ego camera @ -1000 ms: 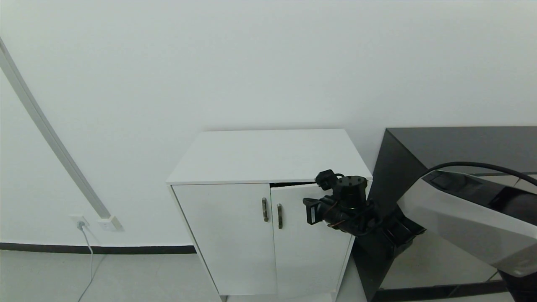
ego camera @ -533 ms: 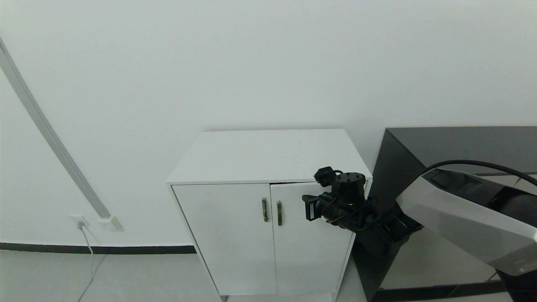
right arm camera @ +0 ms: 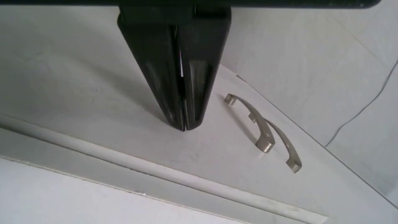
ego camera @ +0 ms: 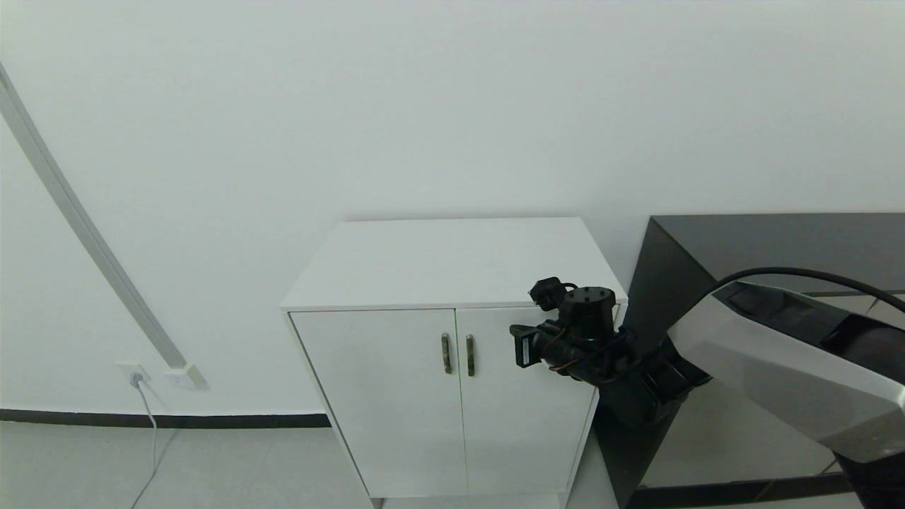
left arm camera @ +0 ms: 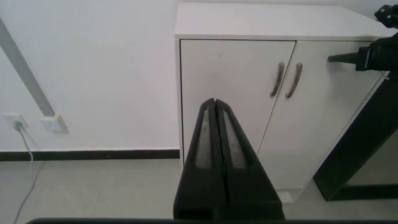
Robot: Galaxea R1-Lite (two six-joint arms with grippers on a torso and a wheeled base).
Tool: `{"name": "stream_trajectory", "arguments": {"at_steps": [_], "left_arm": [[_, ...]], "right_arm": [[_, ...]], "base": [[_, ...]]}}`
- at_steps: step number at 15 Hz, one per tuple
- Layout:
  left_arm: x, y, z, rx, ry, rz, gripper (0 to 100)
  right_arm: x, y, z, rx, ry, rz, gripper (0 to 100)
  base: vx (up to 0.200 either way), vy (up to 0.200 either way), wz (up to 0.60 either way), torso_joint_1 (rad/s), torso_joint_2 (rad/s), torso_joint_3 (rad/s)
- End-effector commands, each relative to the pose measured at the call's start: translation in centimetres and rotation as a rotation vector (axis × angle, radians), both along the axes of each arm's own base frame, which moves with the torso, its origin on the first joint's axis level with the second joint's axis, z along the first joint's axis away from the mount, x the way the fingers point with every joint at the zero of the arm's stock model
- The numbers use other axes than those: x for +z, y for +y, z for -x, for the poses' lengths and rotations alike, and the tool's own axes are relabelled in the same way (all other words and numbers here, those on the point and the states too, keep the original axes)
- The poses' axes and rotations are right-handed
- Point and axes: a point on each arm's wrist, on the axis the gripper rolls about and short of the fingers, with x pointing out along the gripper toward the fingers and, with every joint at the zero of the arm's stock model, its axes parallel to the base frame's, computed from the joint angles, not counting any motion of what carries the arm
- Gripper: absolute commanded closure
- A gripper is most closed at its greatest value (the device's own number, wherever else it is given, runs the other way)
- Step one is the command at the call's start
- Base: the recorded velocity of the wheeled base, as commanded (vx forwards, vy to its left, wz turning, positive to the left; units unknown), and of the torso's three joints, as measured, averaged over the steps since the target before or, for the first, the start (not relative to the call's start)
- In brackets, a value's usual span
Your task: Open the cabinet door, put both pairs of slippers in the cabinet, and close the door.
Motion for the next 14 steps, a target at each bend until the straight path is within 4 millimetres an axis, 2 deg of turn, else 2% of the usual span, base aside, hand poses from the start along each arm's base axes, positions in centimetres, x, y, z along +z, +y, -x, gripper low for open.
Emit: {"name": "stream_trajectory", "arguments": {"at_steps": [1,11,14], "left_arm": [[0.00,0.00,-0.01,0.000,0.001,0.001,100],[0.00,0.00,-0.01,0.000,0.001,0.001,100],[0.00,0.00,-0.01,0.000,0.001,0.001,100]], "right_arm": [[-0.12,0.01,-0.13,-0.002,-0.001,0.000,100],[-0.25,0.11,-1.00,-0.016,-0.003,0.000,100],[-0.33,-0.05,-0.61,-0.014,0.008,0.007,100]], "base": [[0.000,0.000,0.00,0.000,0.00,0.000],[0.000,0.000,0.00,0.000,0.00,0.000],[0.000,0.000,0.00,0.000,0.00,0.000]]}}
